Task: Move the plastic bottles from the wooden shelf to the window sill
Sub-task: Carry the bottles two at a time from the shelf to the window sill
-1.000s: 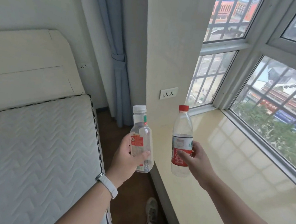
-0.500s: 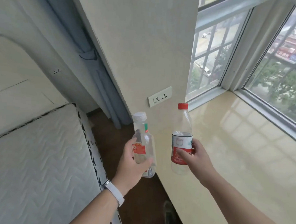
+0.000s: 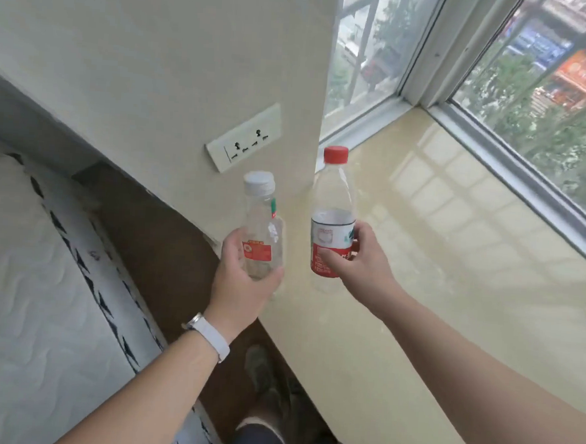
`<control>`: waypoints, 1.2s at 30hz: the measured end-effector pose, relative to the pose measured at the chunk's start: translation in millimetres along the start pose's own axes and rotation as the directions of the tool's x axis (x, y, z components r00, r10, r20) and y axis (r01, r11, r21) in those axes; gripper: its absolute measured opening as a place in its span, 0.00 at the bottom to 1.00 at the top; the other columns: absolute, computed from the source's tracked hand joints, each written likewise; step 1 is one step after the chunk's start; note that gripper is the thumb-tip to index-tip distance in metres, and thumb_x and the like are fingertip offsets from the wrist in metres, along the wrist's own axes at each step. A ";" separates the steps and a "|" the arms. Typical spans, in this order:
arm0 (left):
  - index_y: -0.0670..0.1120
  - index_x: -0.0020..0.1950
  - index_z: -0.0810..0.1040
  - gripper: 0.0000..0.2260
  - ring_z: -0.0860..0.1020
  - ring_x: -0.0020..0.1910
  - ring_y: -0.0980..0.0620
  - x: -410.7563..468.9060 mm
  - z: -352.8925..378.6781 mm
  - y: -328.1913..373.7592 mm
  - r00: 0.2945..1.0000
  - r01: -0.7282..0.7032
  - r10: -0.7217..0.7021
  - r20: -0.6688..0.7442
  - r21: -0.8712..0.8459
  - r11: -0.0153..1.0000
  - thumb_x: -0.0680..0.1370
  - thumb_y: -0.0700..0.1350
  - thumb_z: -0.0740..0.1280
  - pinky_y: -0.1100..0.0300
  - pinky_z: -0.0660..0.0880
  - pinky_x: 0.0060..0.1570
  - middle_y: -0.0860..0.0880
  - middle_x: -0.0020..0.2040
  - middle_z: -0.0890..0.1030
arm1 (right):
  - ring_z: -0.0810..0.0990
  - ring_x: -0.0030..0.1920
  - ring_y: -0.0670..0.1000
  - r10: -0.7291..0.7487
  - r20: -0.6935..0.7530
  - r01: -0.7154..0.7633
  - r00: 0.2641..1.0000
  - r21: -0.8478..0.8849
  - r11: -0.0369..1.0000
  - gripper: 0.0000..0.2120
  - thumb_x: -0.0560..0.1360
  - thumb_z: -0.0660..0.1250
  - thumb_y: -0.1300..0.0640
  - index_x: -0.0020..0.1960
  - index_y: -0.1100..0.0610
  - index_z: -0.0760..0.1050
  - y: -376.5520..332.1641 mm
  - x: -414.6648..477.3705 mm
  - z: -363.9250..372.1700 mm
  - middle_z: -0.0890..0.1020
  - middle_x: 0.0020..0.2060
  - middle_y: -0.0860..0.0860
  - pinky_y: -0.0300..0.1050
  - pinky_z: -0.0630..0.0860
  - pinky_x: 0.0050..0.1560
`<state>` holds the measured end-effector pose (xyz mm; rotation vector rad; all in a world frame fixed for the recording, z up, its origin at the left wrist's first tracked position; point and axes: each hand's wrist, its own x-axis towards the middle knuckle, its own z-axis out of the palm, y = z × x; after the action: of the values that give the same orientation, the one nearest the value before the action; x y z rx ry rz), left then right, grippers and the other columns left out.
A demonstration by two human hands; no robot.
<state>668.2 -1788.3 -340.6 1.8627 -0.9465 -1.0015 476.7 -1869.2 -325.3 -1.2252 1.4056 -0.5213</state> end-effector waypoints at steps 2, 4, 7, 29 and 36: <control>0.48 0.72 0.65 0.34 0.78 0.51 0.69 13.5 14.2 -11.2 1.000 0.003 -0.003 0.000 -0.022 1.000 0.70 0.37 0.78 0.60 0.76 0.58 0.60 0.55 0.77 | 0.81 0.46 0.45 0.017 -0.007 -0.017 1.000 -0.035 0.999 0.21 0.71 0.74 0.52 0.59 0.45 0.68 12.9 15.1 1.7 0.80 0.47 0.42 0.48 0.80 0.48; 0.46 0.72 0.65 0.34 0.78 0.49 0.69 29.0 25.3 -22.1 1.000 -0.011 0.011 0.002 -0.026 1.000 0.71 0.36 0.77 0.62 0.76 0.57 0.61 0.55 0.76 | 0.82 0.46 0.44 0.027 -0.036 -0.028 0.999 -0.051 0.998 0.22 0.71 0.74 0.51 0.59 0.44 0.68 24.7 30.2 4.5 0.79 0.47 0.41 0.48 0.80 0.48; 0.46 0.72 0.64 0.35 0.78 0.52 0.65 51.8 38.9 -40.2 1.000 -0.017 0.018 0.023 -0.013 1.000 0.70 0.38 0.78 0.62 0.77 0.56 0.63 0.56 0.75 | 0.82 0.43 0.38 0.027 -0.072 -0.029 0.997 -0.034 0.999 0.22 0.70 0.75 0.51 0.59 0.44 0.69 39.4 55.3 11.5 0.79 0.47 0.39 0.46 0.80 0.48; 0.47 0.69 0.69 0.31 0.78 0.58 0.52 175.2 117.0 -109.4 0.956 -0.286 0.283 -0.082 -0.025 0.958 0.68 0.42 0.76 0.59 0.75 0.61 0.48 0.60 0.77 | 0.79 0.51 0.37 -0.116 -0.142 0.121 0.983 0.033 0.992 0.24 0.68 0.77 0.51 0.59 0.47 0.69 96.4 202.8 36.2 0.78 0.49 0.36 0.50 0.82 0.49; 0.40 0.75 0.68 0.35 0.78 0.61 0.43 185.9 121.9 -128.9 0.949 -0.263 0.273 -0.159 0.084 0.961 0.69 0.45 0.73 0.47 0.76 0.59 0.42 0.67 0.76 | 0.78 0.53 0.36 -0.191 -0.137 0.192 0.972 -0.005 0.981 0.26 0.68 0.78 0.51 0.60 0.46 0.68 94.1 220.3 40.4 0.78 0.52 0.36 0.46 0.80 0.54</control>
<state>666.2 -1934.3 -552.0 1.7782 -1.1023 -0.6460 519.5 -2015.2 -514.8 -1.3476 1.4047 -0.7561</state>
